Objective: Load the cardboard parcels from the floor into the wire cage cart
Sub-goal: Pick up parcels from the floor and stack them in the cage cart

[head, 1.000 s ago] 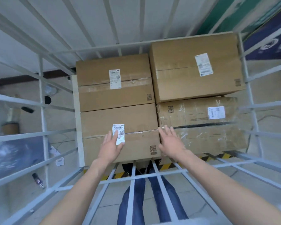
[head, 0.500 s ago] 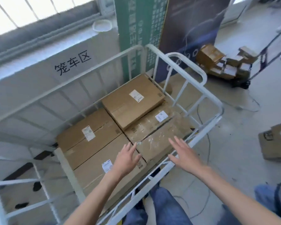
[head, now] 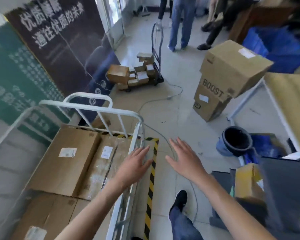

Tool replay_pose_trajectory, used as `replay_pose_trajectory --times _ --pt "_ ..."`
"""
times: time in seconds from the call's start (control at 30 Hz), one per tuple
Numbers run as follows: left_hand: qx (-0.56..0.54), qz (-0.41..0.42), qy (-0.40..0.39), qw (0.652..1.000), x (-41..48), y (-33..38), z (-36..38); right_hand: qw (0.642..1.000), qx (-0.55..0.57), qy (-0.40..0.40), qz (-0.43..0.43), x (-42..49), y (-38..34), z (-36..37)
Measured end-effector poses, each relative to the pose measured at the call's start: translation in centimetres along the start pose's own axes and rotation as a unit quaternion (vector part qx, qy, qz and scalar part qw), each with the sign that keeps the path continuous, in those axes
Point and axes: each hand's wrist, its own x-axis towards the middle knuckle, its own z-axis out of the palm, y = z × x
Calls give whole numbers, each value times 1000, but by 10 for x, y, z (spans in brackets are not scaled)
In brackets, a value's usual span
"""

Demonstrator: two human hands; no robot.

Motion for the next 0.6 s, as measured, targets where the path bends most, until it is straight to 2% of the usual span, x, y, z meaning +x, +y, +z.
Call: replay_pose_trajectory --times 0.1,0.27,0.6 --pt "-4 44 9 999 53 55 -4 998 27 43 30 15 41 -39" --pt "-21 72 15 997 141 134 4 991 64 94 70 54 110 -104" --pt "9 151 -2 989 283 241 8 971 96 155 153 106 194 -190"
